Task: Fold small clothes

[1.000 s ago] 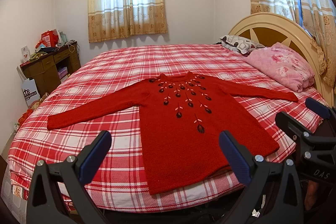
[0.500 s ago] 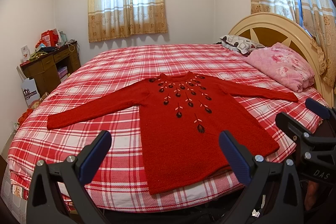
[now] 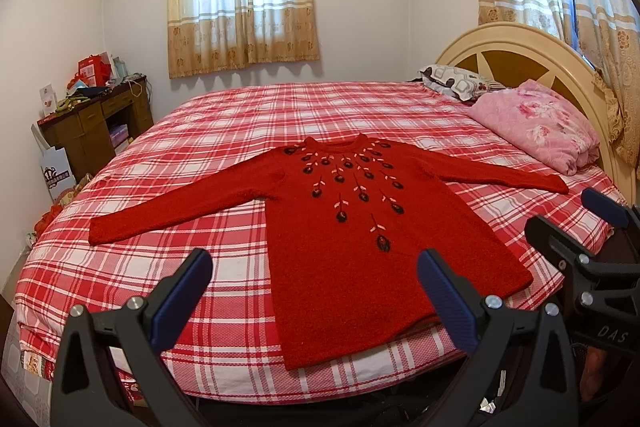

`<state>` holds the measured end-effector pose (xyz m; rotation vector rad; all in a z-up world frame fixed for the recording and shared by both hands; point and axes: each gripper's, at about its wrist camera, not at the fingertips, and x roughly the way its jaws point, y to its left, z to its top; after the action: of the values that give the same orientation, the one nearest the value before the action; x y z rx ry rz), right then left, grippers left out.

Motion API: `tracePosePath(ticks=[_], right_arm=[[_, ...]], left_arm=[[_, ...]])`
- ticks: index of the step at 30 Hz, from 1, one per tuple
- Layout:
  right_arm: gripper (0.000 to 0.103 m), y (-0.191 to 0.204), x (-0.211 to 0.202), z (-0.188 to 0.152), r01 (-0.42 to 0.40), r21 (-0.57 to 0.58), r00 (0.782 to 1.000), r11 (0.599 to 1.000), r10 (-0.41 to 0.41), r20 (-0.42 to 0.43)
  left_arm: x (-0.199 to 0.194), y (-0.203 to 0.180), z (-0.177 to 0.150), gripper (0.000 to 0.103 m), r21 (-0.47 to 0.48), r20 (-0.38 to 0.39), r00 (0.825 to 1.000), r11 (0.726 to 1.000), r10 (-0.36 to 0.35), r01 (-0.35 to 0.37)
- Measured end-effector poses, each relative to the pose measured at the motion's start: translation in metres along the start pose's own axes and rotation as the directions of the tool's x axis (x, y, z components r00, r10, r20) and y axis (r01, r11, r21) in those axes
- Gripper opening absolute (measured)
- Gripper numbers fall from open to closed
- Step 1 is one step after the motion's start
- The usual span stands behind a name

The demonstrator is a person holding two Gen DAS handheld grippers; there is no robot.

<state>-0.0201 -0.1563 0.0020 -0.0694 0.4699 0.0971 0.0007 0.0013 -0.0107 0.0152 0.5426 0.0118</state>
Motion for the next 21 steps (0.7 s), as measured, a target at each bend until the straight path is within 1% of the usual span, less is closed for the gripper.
tracePosePath(ticks=[9,14,21], right_arm=[[0.102,-0.003,0.008,-0.002,0.003,-0.013,1.0,1.0,-0.003,-0.017],[0.102,-0.013,0.03,-0.005,0.039,-0.033,0.998,0.999,-0.041,-0.055],[0.102,-0.043,0.072,-0.012,0.1,-0.031,0.985,0.994,-0.103,-0.137]], left_arm=[[0.005,0.001,-0.003,0.103,-0.002,-0.018,1.0,1.0,-0.006,0.006],[0.018,0.002,-0.001,0.103,0.014,-0.036,0.999,1.0,-0.007,0.007],[0.056,0.011,-0.001,0.103,0.034,-0.077,0.997,0.999,0.006,-0.004]])
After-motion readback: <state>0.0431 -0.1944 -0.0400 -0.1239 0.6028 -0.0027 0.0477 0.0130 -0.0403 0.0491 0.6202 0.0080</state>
